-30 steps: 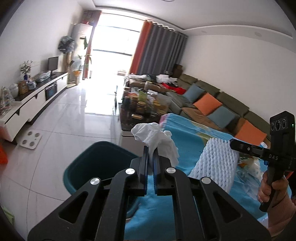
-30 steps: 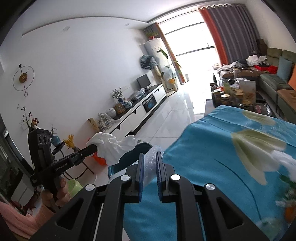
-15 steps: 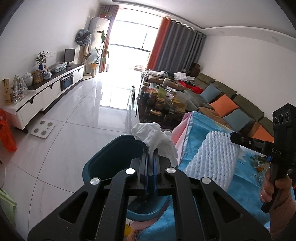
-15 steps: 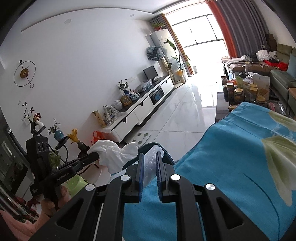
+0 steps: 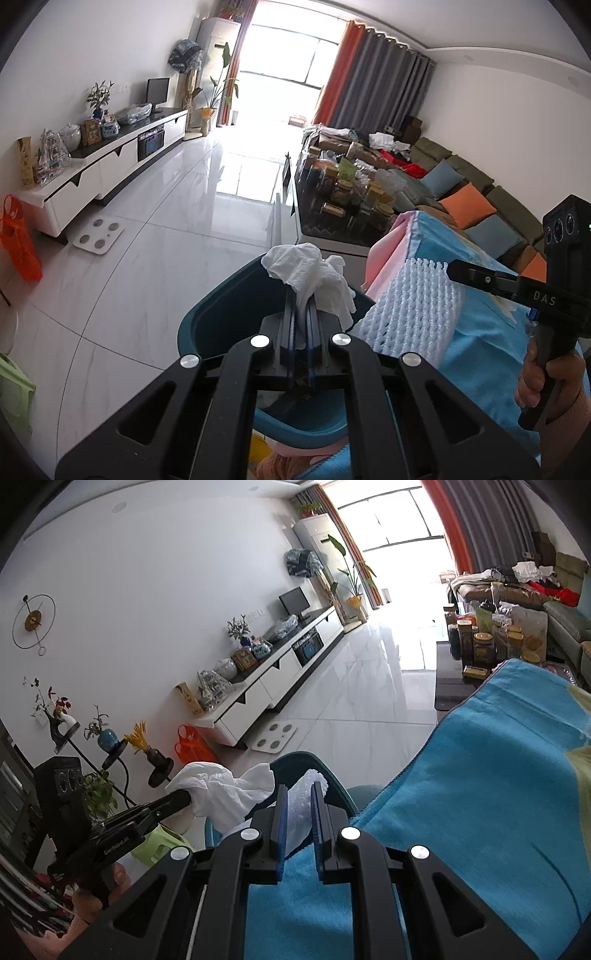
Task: Collect trash
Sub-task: 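Carry the tissue and foam net over the teal bin with both grippers, then open both grippers to drop the tissue and foam net into the bin, then grasp the green plastic wrapper with the left gripper while the right grasps a paper cup, then lift the green wrapper and white paper cup off the table with both grippers, then carry the green wrapper and paper cup over the teal bin with both grippers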
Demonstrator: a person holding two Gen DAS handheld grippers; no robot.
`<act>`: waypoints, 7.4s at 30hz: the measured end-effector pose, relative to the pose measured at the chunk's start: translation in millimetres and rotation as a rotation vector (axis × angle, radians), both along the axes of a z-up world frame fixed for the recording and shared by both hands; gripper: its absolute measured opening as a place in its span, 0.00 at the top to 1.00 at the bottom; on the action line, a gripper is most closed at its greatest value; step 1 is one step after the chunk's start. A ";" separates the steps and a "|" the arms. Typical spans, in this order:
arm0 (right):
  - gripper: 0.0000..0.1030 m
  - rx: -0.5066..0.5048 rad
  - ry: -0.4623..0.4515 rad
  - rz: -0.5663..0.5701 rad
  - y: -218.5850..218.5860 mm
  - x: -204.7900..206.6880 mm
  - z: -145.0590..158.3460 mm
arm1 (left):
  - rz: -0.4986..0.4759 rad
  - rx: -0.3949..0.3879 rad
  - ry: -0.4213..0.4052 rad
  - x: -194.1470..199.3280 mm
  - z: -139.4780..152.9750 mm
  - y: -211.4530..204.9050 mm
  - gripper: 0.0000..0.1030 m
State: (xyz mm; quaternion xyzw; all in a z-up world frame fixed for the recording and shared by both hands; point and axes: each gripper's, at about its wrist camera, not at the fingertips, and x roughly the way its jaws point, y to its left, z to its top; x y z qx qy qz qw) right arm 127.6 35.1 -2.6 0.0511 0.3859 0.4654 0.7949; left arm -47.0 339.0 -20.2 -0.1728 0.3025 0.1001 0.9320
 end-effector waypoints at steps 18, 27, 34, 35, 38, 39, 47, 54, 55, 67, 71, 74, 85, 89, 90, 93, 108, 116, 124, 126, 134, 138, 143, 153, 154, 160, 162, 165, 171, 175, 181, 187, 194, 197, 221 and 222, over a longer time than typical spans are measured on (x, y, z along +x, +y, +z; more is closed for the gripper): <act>0.84 -0.126 0.042 0.017 48.1 5.1 -24.0 | 0.018 -0.042 0.094 35.4 -43.6 4.3 0.84; 0.71 -0.115 0.037 -0.010 34.6 6.7 -22.8 | 0.022 -0.060 0.124 40.1 -63.6 -1.6 0.63; 0.66 -0.083 0.004 -0.009 11.2 -5.7 -9.1 | 0.002 -0.014 0.050 25.5 -40.8 -17.6 0.55; 0.65 -0.078 -0.004 -0.009 6.5 -7.6 -6.1 | -0.005 -0.002 0.036 23.8 -36.3 -22.9 0.53; 0.59 -0.061 -0.042 -0.016 -14.1 -19.2 5.2 | -0.043 0.017 -0.014 16.6 -22.1 -40.3 0.47; 0.58 -0.056 -0.059 -0.024 -24.2 -23.5 10.2 | -0.059 0.021 -0.026 14.7 -18.1 -45.0 0.46; 0.50 -0.039 -0.159 -0.133 -102.2 -48.8 36.9 | -0.302 0.035 -0.106 18.9 4.8 -126.3 0.40; 0.48 -0.063 -0.191 -0.279 -175.9 -68.2 36.6 | -0.520 0.027 -0.104 38.8 1.6 -209.4 0.40; 0.48 -0.064 -0.188 -0.303 -187.9 -70.7 35.6 | -0.544 0.026 -0.102 41.2 0.6 -219.7 0.40; 0.48 -0.084 -0.111 -0.644 -318.0 -98.2 6.8 | -0.784 0.020 -0.042 73.3 -18.2 -326.7 0.40; 0.48 -0.072 -0.080 -0.713 -346.9 -97.9 -3.3 | -0.839 0.019 -0.019 74.5 -23.1 -351.5 0.40; 0.48 -0.066 -0.056 -0.746 -364.4 -93.8 -9.5 | -0.855 0.023 0.006 81.0 -26.2 -365.5 0.40; 0.51 -0.026 0.047 -0.739 -378.9 -78.0 -37.0 | -0.855 -0.008 0.120 110.0 -36.5 -383.7 0.52; 0.60 -0.009 0.057 -0.720 -376.3 -78.2 -37.2 | -0.863 -0.034 0.136 116.8 -38.1 -385.8 0.65; 0.63 -0.006 0.058 -0.717 -375.9 -78.5 -36.9 | -0.865 -0.037 0.137 117.0 -38.4 -386.5 0.67; 0.71 0.007 0.062 -0.708 -376.2 -80.0 -35.6 | -0.876 -0.040 0.137 117.1 -38.4 -388.6 0.73; 0.89 0.129 0.110 -0.650 -377.1 -84.8 -35.8 | -0.895 -0.065 0.123 111.0 -37.5 -387.2 0.78; 0.79 0.173 0.136 -0.632 -372.7 -83.3 -38.4 | -0.903 -0.063 0.127 109.8 -37.9 -390.5 0.78; 0.98 0.162 0.108 -0.616 -367.1 -86.8 -33.5 | -0.901 -0.068 0.107 104.3 -34.2 -388.7 0.87; 0.98 0.163 0.100 -0.613 -366.5 -88.4 -31.8 | -0.901 -0.073 0.100 102.2 -32.2 -386.2 0.88; 0.98 0.154 0.060 -0.598 -361.5 -100.2 -22.2 | -0.873 -0.057 0.049 85.4 -17.2 -365.5 0.88; 0.98 0.154 0.053 -0.581 -357.3 -104.9 -19.6 | -0.846 -0.060 0.031 77.2 -10.9 -350.8 0.88; 0.98 0.157 0.047 -0.552 -349.9 -109.4 -17.2 | -0.815 -0.072 0.023 70.2 -7.8 -336.7 0.88; 0.98 0.160 0.030 -0.484 -328.7 -108.0 -13.1 | -0.754 -0.058 -0.003 54.6 -1.8 -313.8 0.88; 0.98 0.159 0.029 -0.480 -327.8 -107.6 -12.9 | -0.749 -0.056 -0.005 52.8 -1.2 -311.3 0.88; 0.98 0.160 0.033 -0.460 -318.6 -105.4 -14.5 | -0.724 -0.054 -0.012 45.3 1.6 -301.4 0.88; 0.98 0.159 0.032 -0.451 -314.4 -106.2 -13.7 | -0.716 -0.048 -0.014 42.9 2.9 -298.0 0.88; 0.98 0.158 0.033 -0.436 -307.7 -104.7 -13.3 | -0.705 -0.048 -0.014 40.7 3.2 -293.7 0.88; 0.98 0.157 0.036 -0.410 -300.5 -95.5 -15.1 | -0.679 -0.046 -0.016 36.3 4.5 -285.1 0.88; 0.98 0.155 0.039 -0.391 -294.2 -92.5 -16.8 | -0.664 -0.045 -0.018 34.8 4.3 -281.5 0.88; 0.98 0.155 0.043 -0.368 -283.6 -88.9 -18.4 | -0.640 -0.041 -0.019 31.8 5.3 -273.4 0.88; 0.98 0.154 0.037 -0.346 -275.3 -87.4 -17.6 | -0.622 -0.035 -0.019 27.5 7.2 -267.5 0.88; 0.98 0.153 0.039 -0.319 -267.2 -83.5 -18.8 | -0.604 -0.029 -0.019 25.4 8.8 -261.3 0.88; 0.98 0.153 0.038 -0.310 -264.0 -83.6 -17.9 | -0.596 -0.026 -0.021 24.1 10.0 -261.0 0.88; 0.98 0.148 0.040 -0.201 -228.3 -66.5 -12.8 | -0.486 -0.018 -0.023 16.9 13.5 -224.9 0.88; 0.98 0.147 0.038 -0.195 -225.8 -65.9 -12.3 | -0.482 -0.018 -0.024 16.3 13.8 -223.0 0.88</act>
